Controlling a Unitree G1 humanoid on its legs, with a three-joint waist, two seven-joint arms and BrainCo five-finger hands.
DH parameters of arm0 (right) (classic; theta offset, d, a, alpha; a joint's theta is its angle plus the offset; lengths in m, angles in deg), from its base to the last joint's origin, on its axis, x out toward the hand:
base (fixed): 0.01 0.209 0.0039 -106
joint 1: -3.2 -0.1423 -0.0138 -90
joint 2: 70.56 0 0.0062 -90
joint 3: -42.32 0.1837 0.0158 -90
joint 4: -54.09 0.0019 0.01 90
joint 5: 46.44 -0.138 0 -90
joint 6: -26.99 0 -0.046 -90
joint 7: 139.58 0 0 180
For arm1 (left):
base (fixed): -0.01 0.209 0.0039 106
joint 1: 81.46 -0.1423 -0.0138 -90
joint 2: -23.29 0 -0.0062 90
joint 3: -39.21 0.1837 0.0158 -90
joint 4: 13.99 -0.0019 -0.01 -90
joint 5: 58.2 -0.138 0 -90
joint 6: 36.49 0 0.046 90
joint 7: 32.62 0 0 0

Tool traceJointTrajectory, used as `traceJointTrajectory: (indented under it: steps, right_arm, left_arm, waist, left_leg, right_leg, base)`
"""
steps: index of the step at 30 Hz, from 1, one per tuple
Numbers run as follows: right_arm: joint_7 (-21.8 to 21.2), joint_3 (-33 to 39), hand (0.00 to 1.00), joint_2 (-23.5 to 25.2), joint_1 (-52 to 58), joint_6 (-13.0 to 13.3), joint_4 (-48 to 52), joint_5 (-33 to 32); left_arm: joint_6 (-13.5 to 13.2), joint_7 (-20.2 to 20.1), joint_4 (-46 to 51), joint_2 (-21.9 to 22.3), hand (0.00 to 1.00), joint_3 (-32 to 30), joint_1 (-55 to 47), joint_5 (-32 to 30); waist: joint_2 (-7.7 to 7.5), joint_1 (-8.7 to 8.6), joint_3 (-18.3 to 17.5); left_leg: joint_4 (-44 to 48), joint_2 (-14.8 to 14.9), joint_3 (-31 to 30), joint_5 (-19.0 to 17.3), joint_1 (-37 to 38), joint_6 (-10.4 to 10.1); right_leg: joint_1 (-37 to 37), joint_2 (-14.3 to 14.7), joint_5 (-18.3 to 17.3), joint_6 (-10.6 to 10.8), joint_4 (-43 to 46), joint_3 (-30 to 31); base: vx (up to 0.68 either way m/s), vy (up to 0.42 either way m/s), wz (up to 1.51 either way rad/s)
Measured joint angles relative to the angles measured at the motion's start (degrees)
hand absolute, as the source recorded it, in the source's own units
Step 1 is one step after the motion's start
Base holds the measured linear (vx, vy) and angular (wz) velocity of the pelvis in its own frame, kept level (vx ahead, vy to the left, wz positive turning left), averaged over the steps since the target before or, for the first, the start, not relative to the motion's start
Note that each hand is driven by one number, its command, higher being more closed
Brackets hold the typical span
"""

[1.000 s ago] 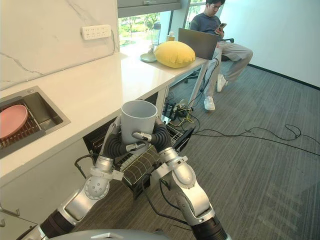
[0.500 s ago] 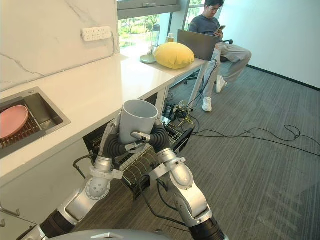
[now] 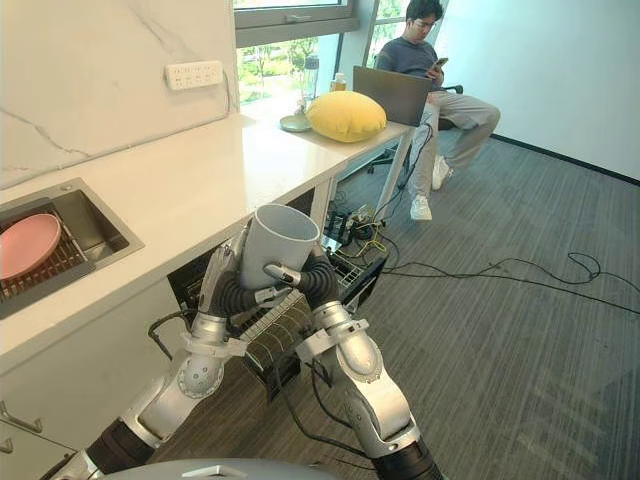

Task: Walk over to the sink, pick up the cup, carry it to the dishwasher, place the cup inside the dishwasher, then close the dishwasher door

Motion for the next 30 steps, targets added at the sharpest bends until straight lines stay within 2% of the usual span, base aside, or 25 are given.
traceJointTrajectory:
  steps: [5, 6, 13, 28, 29, 30]
  right_arm:
    - [0.0, 0.2, 0.00, 0.0, 0.0, -1.3, 0.0, 0.3]
    - [0.0, 0.2, 1.00, 0.0, 0.0, -1.5, 0.0, 0.3]
    - [1.1, 0.2, 1.00, -0.1, 0.0, -3.3, 0.0, 0.3]
    - [6.5, -2.4, 1.00, 0.1, -0.1, -1.7, 0.3, -1.6]
    - [6.8, -2.5, 1.00, 0.1, -0.1, -1.7, 0.3, -2.0]
    - [6.9, -2.5, 1.00, 0.2, -0.2, -1.7, 0.3, -2.4]
  left_arm:
    - [0.7, 0.4, -0.3, -0.1, 1.00, -0.2, 0.0, -2.2]
    - [0.8, 0.5, -0.4, -0.1, 1.00, -0.2, 0.0, -2.4]
    - [1.0, 1.4, -2.1, -0.5, 1.00, -0.4, 0.0, -4.3]
    - [1.3, 2.6, -2.2, -1.2, 1.00, -0.1, -0.4, -4.3]
    - [1.3, 2.7, -2.2, -1.2, 0.00, -0.1, -0.8, -4.1]
    - [1.3, 2.7, -2.2, -1.2, 0.00, 0.0, -1.1, -3.9]
  waist:
    - [0.06, 0.03, -0.2]
    - [0.06, 0.03, -0.2]
    - [0.05, 0.04, -0.3]
    - [0.24, 0.18, -0.7]
    - [0.33, 0.19, -0.8]
    - [0.39, 0.19, -0.8]
  left_leg:
    - [0.0, 0.0, 0.0, 0.0, 0.0, 0.0]
    - [0.0, 0.0, 0.0, 0.0, 0.0, 0.0]
    - [0.0, 0.1, 0.2, -0.1, -0.2, -0.1]
    - [0.0, 0.1, 0.0, -0.1, -0.6, -0.1]
    - [0.0, 0.1, -0.1, -0.1, -0.6, -0.1]
    - [0.0, 0.1, -0.1, -0.1, -0.6, -0.1]
  right_leg:
    - [0.0, 0.0, 0.0, 0.0, 0.0, 0.0]
    - [0.0, 0.0, 0.0, 0.0, 0.0, 0.0]
    - [-0.3, 0.1, 0.0, 0.0, 0.0, 0.1]
    - [-0.5, 0.1, 0.1, 0.1, -0.2, 0.0]
    - [-0.5, 0.1, 0.1, 0.1, -0.2, 0.0]
    - [-0.5, 0.1, 0.1, 0.2, -0.2, 0.0]
  base:
    - [0.00, 0.000, 0.00]
    - [0.00, 0.000, 0.00]
    - [0.00, 0.000, 0.00]
    - [0.00, 0.000, 0.00]
    - [0.00, 0.000, 0.00]
    - [0.00, 0.000, 0.00]
